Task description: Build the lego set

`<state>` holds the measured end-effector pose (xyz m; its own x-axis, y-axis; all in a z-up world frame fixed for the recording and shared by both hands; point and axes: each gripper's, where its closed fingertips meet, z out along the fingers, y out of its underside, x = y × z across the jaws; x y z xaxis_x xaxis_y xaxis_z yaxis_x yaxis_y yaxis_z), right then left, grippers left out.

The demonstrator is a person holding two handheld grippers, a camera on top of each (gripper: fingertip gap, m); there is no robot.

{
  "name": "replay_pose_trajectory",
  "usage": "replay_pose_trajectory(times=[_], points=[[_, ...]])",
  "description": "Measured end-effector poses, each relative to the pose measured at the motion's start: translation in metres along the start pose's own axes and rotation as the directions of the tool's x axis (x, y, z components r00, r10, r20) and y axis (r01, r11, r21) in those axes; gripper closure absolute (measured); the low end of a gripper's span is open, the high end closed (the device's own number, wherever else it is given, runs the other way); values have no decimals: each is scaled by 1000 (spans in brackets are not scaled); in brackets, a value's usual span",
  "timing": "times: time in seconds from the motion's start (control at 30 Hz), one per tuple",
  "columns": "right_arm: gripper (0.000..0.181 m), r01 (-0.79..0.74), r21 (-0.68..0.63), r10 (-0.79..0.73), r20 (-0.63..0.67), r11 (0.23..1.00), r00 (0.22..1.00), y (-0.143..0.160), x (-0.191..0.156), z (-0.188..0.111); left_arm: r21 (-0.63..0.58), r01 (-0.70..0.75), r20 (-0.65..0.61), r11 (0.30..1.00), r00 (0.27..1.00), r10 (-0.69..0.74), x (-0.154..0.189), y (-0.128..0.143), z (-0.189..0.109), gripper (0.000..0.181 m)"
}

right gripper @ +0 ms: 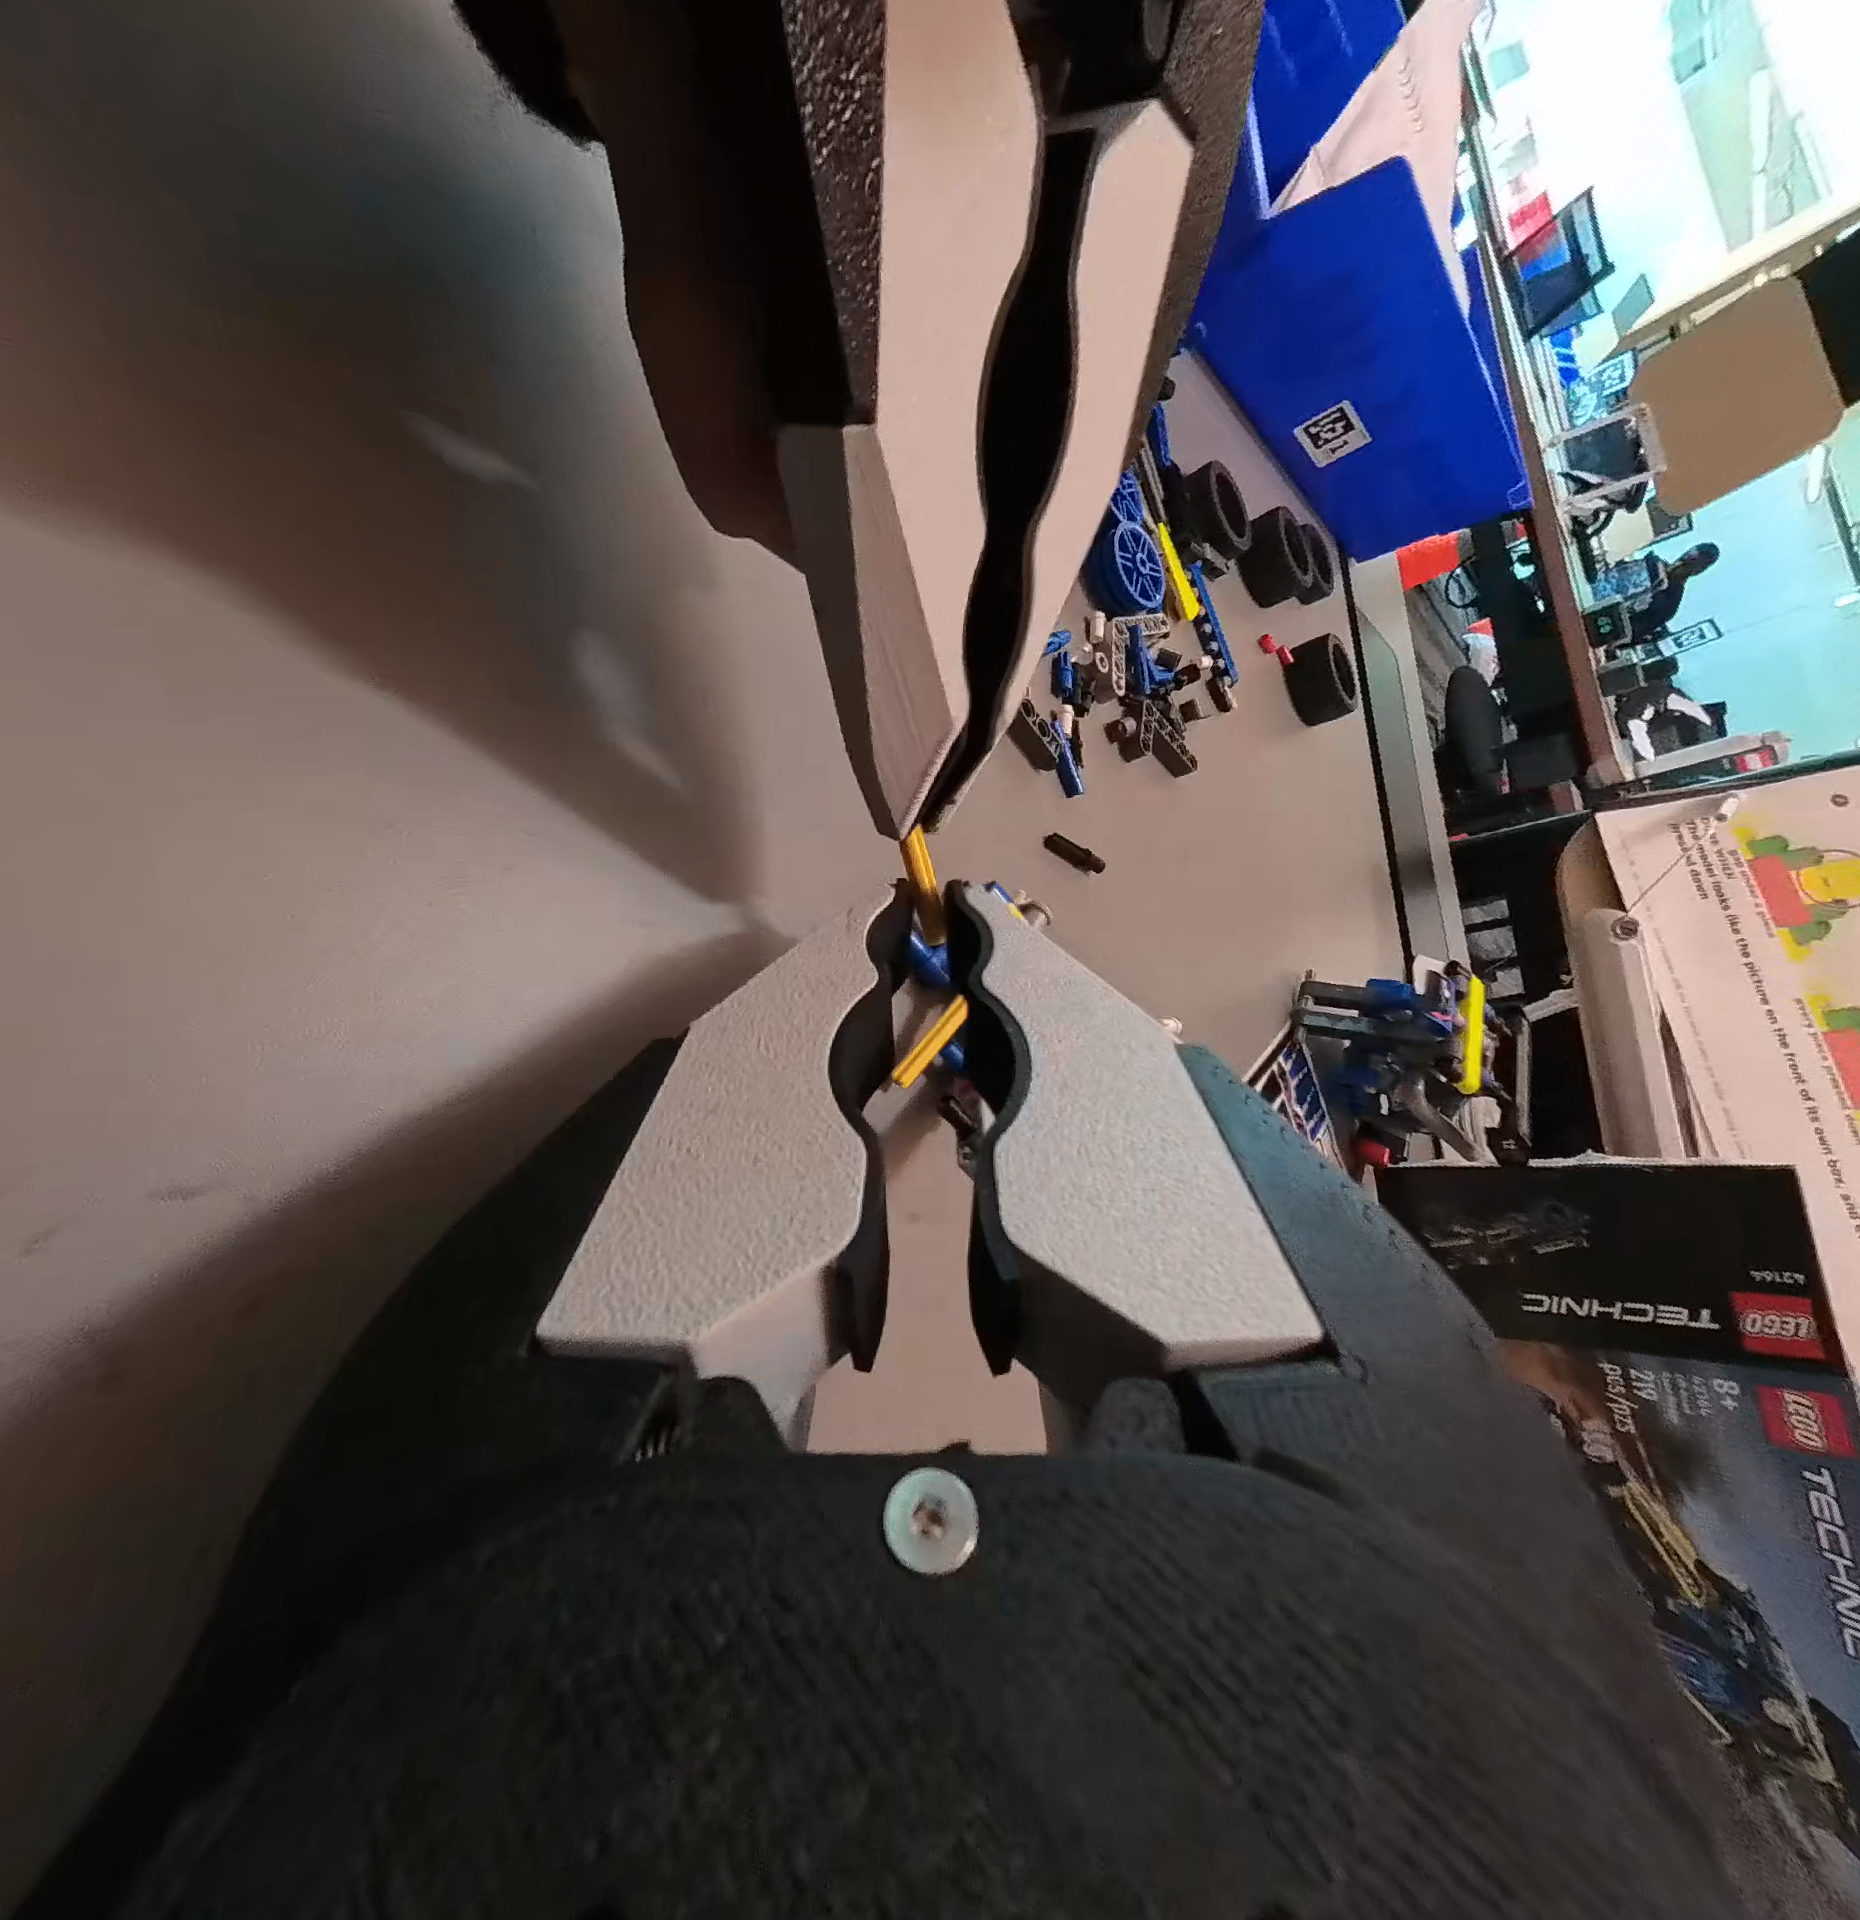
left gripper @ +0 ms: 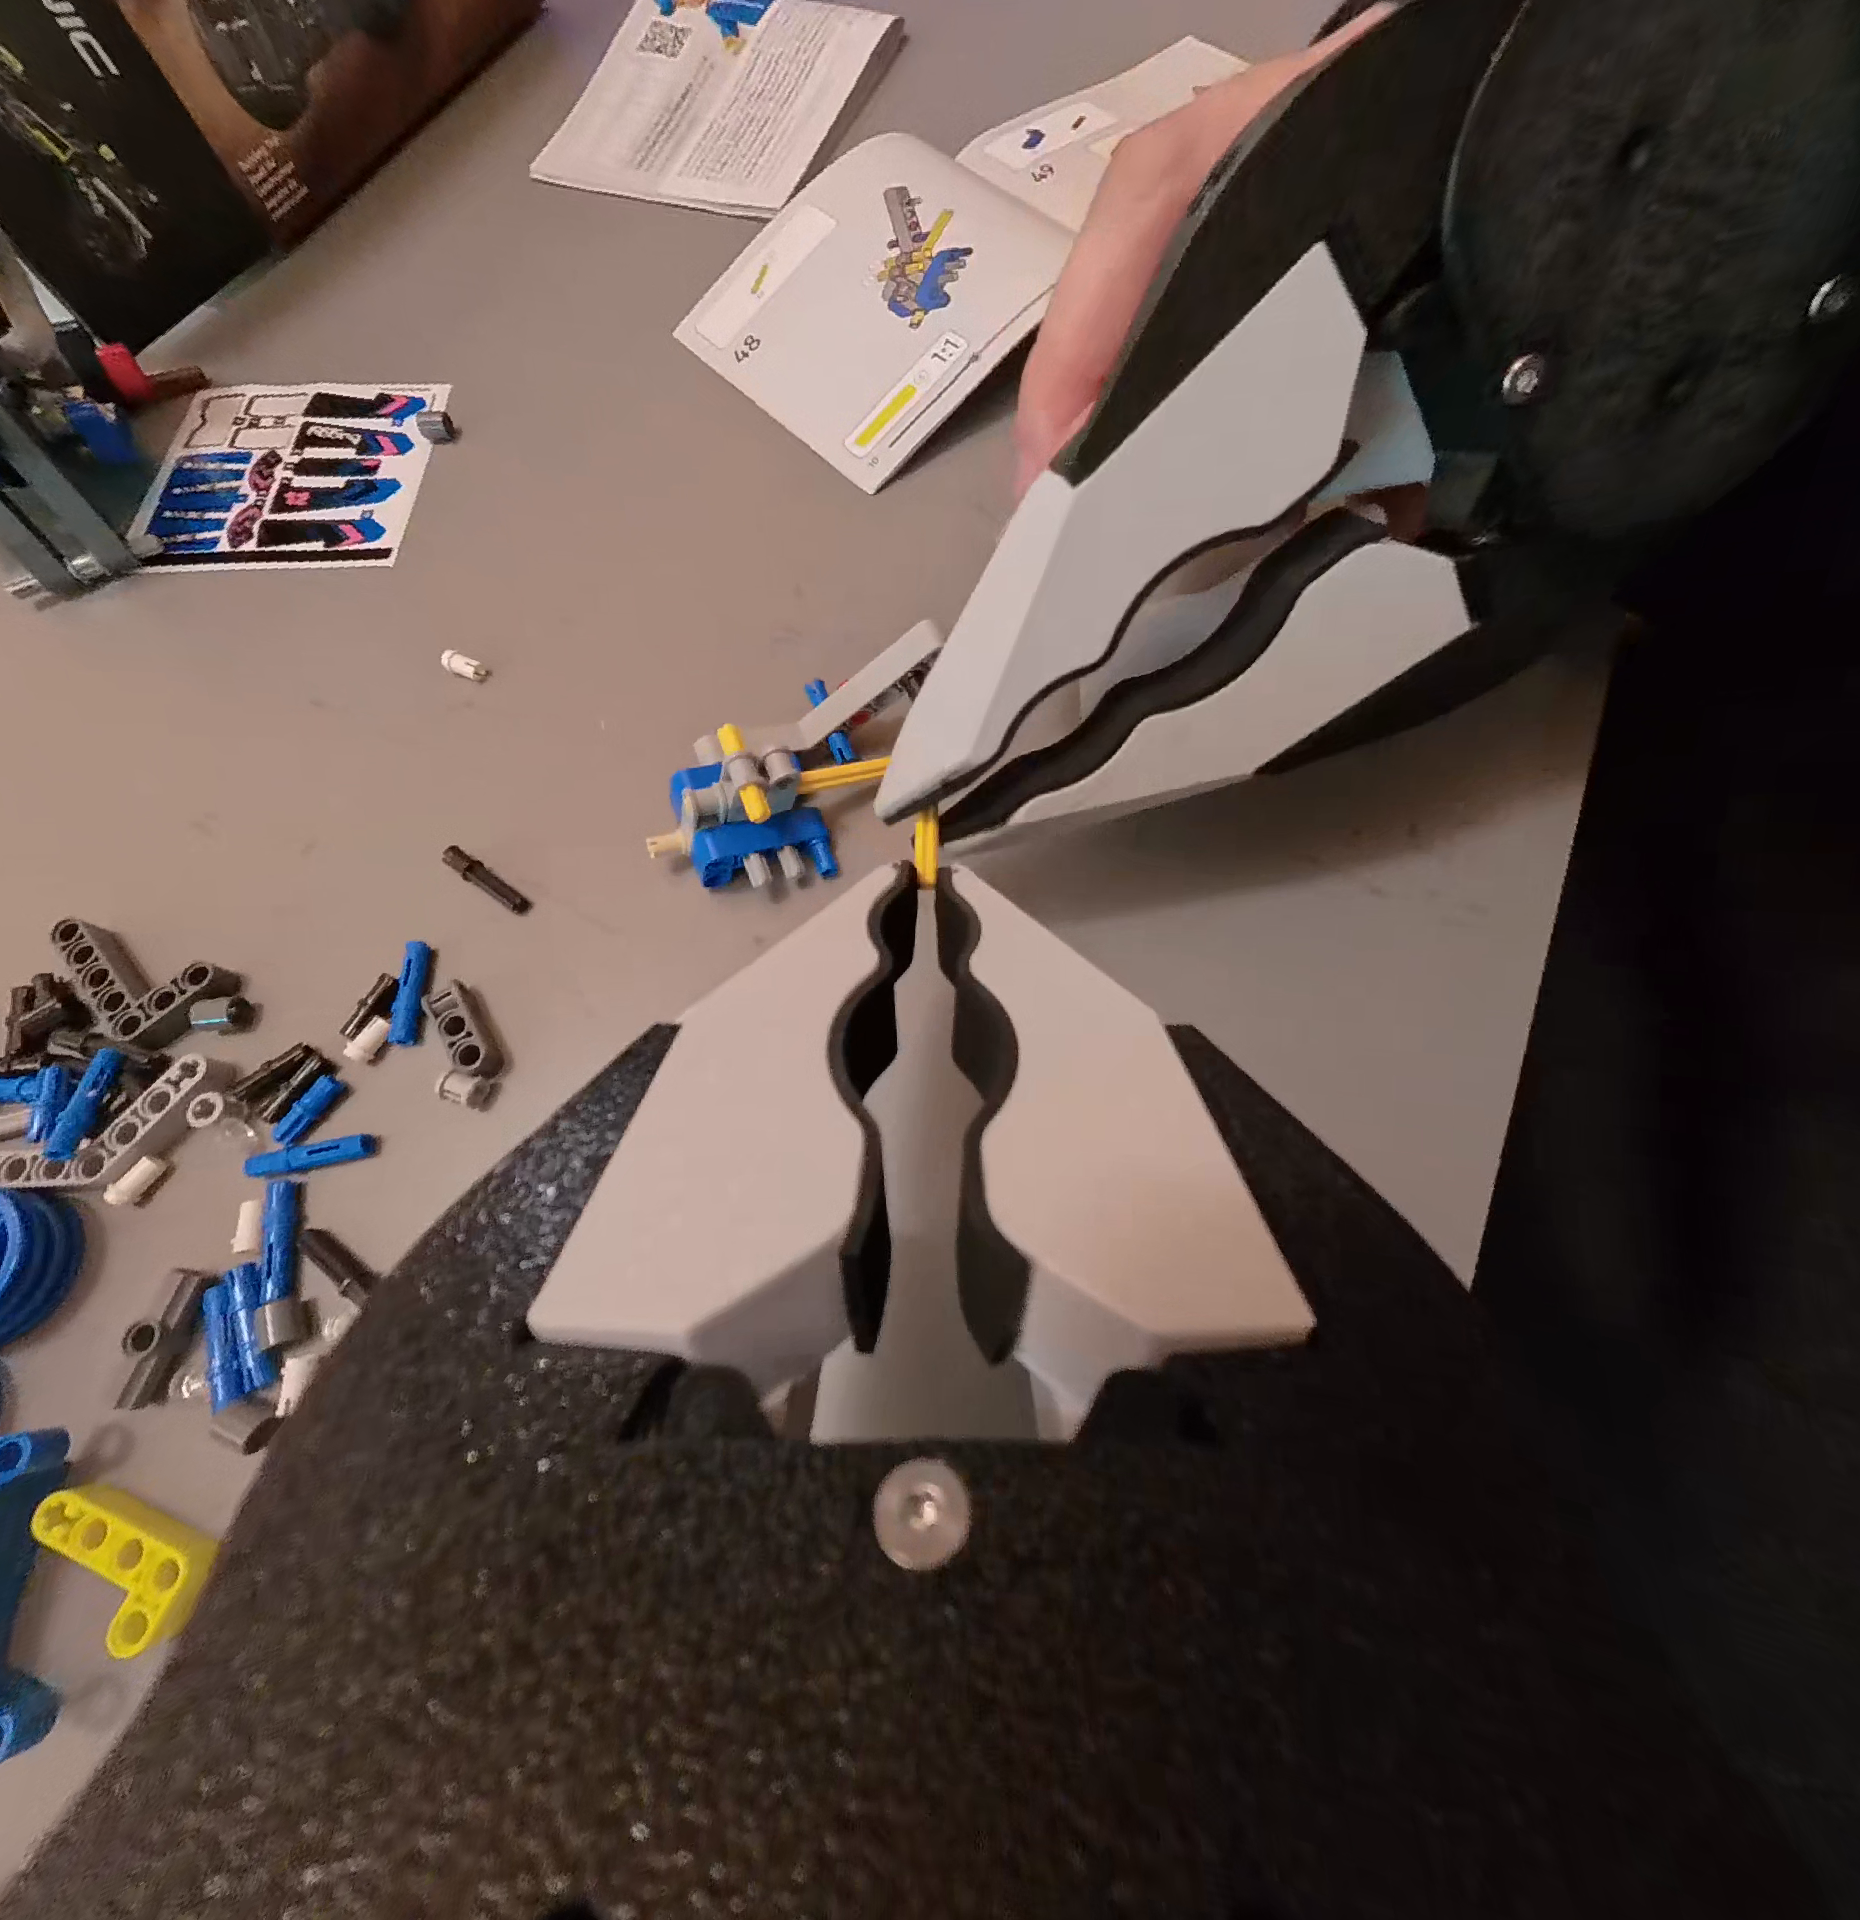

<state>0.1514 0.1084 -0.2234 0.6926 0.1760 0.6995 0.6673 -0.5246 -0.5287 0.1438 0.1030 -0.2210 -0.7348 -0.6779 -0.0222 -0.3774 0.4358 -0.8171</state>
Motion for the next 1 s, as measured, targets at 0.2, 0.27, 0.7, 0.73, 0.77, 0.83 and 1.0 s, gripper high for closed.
replay_pose_trajectory(times=[0.2, 0.27, 0.7, 0.73, 0.77, 0.83, 1.0], points=[[178, 22, -9, -22, -3, 1000, 1000, 1, -2, 3, -1, -14, -7, 1000, 1000, 14, 0, 1, -1, 176], [179, 30, -16, -30, -8, 999, 1000, 1, -2, 3, -7, -11, -14, 1000, 1000, 10, 1, 1, 0, 173], [178, 87, -39, -87, -1, 995, 996, 2, -7, 5, -26, 32, -17, 999, 999, -32, 0, 6, 5, 180], [178, 78, -34, -78, 3, 996, 997, 1, -8, 6, -30, 37, -20, 999, 999, -37, 0, 7, 5, 180], [178, 77, -23, -77, -4, 997, 997, 0, -7, 5, -31, 38, -19, 999, 999, -38, 0, 8, 5, 180], [179, 68, -16, -68, -8, 998, 998, -1, -5, 4, -24, 35, -14, 999, 999, -35, -1, 8, 5, 179], [179, 101, -32, -101, -4, 994, 995, 0, -7, 5, -31, 28, -6, 999, 1000, -29, 0, 9, 6, 180]])
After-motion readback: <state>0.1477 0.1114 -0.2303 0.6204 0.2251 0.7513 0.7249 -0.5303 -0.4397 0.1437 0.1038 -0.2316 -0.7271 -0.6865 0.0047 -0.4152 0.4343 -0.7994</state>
